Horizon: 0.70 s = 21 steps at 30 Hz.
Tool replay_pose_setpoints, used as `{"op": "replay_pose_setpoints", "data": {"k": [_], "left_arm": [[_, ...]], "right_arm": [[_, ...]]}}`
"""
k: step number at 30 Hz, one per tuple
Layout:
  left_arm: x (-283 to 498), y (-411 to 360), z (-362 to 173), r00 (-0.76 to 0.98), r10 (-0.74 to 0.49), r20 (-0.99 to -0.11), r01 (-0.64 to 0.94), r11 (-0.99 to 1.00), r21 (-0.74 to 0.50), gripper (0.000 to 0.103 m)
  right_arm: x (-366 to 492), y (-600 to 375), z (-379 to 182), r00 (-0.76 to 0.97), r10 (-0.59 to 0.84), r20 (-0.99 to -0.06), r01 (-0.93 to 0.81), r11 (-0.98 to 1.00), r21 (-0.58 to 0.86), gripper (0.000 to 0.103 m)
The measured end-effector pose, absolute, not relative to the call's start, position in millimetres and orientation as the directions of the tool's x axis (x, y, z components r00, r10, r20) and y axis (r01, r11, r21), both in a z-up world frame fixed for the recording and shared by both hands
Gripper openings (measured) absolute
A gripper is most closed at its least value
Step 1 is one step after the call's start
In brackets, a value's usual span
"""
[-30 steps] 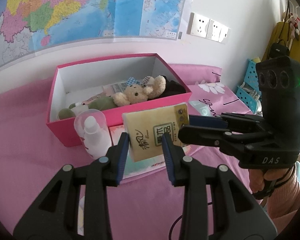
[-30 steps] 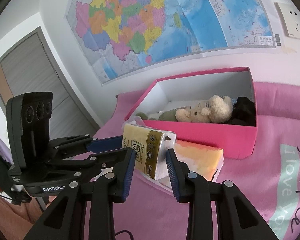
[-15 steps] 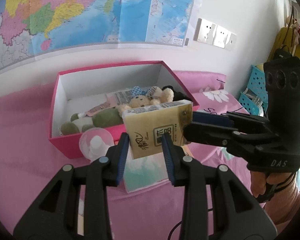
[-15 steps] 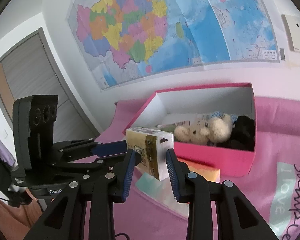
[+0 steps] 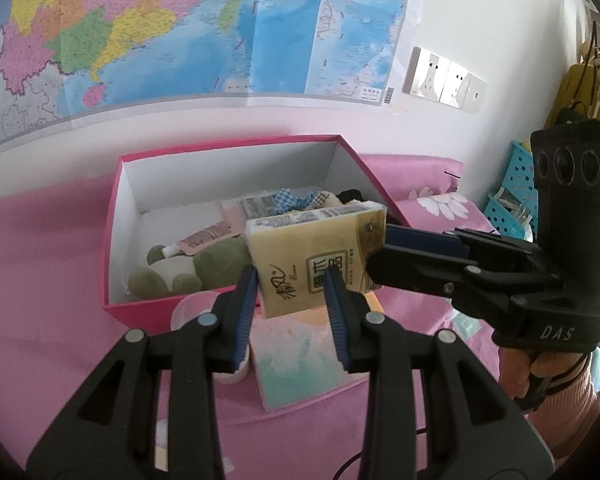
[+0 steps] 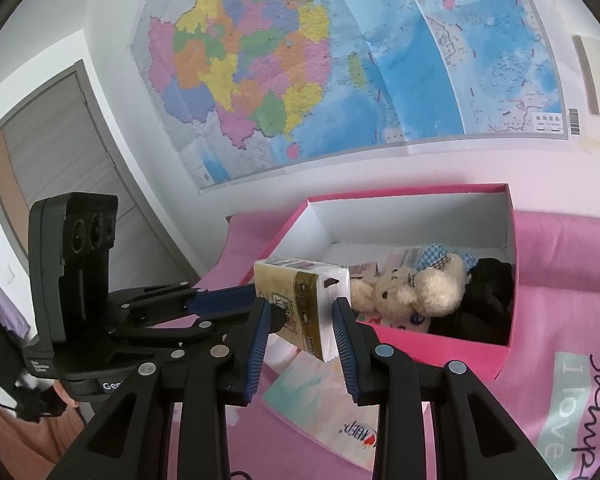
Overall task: Organize soft objects
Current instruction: 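Lift the yellow tissue pack and carry it over the pink box, then lower the yellow tissue pack into the pink box and release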
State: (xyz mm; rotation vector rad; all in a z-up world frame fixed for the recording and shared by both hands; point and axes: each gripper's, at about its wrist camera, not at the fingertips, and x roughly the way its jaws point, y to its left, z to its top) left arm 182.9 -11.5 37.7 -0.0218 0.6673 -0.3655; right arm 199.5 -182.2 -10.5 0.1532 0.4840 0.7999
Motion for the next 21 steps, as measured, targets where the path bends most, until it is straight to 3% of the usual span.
{"op": "replay_pose_setpoints", "data": {"k": [21], "left_arm": [[214.6,-9.3,44.4,0.735,-0.308,-0.604,0.304,0.946,-0.113,0.036]], "right_arm": [[229.5,-179.4,-3.2,0.601,0.722,-0.343,-0.635,0.692,0.344,0.033]]}}
